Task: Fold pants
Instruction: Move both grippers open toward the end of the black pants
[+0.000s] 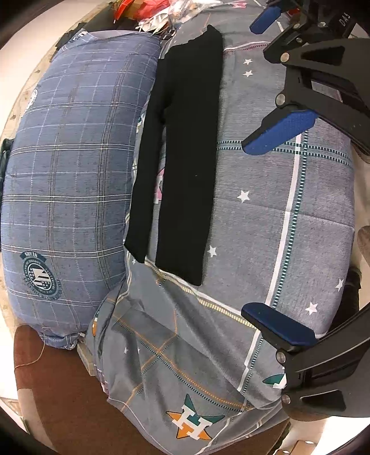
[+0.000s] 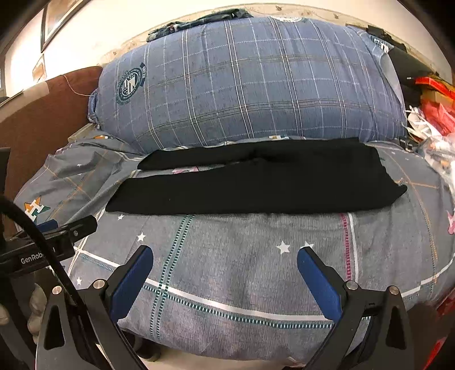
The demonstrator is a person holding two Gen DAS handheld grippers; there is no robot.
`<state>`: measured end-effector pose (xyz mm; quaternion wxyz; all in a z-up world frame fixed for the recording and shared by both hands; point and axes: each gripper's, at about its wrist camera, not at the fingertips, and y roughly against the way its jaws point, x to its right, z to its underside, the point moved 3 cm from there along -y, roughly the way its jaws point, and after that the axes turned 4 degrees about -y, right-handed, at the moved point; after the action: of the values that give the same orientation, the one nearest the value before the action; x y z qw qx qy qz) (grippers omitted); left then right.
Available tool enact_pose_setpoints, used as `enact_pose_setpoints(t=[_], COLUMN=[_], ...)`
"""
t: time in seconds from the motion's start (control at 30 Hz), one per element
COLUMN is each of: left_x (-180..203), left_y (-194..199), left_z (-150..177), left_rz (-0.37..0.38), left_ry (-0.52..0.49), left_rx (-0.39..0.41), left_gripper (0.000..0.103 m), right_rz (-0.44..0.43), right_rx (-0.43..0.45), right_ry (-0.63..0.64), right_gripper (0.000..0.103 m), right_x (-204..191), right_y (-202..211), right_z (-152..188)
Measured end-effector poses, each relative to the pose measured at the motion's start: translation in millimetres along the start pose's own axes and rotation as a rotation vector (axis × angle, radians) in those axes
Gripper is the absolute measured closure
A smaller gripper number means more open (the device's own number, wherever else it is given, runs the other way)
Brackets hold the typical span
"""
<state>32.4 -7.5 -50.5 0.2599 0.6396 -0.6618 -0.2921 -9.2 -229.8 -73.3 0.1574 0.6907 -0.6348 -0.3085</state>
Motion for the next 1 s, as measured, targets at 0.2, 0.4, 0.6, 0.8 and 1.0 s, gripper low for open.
enact_pose_setpoints(t=[0.2,0.4,0.6,0.8,1.0], left_x=[2.1,0.7,-0.4,-1.6,-4.8], left_y=[-4.8,-18.5,-49.5,-67.4,-81.1], left_z=[1.5,7.0,22.1,38.3,51.9], left_rz=[-0.005,-0.031,-0.007,-0.027,-0.015], left_ry=[0.001,-0.012,-0.002,-0.002,0.016], left_rx=[-0.019,-0.056,-0.177,-0.234,-0.279], left_gripper=[0.000,0.000,0.000,0.000,0.000], right_rz=[-0.003,-0.011,-0.014,-0.011,-0.017], right_rx=[-0.015,-0.034,-0.079,-0.085,-0.099], right_ry=[-0.018,-0.038,-0.067,-0.091,-0.091], right_gripper=[0.000,0.000,0.000,0.000,0.000], right_x=[4.9,7.0,11.8,18.5,15.9], right_y=[-2.0,-6.5,-19.2,-20.0,-22.4], right_z=[1.4,4.8,8.7,12.9,14.4])
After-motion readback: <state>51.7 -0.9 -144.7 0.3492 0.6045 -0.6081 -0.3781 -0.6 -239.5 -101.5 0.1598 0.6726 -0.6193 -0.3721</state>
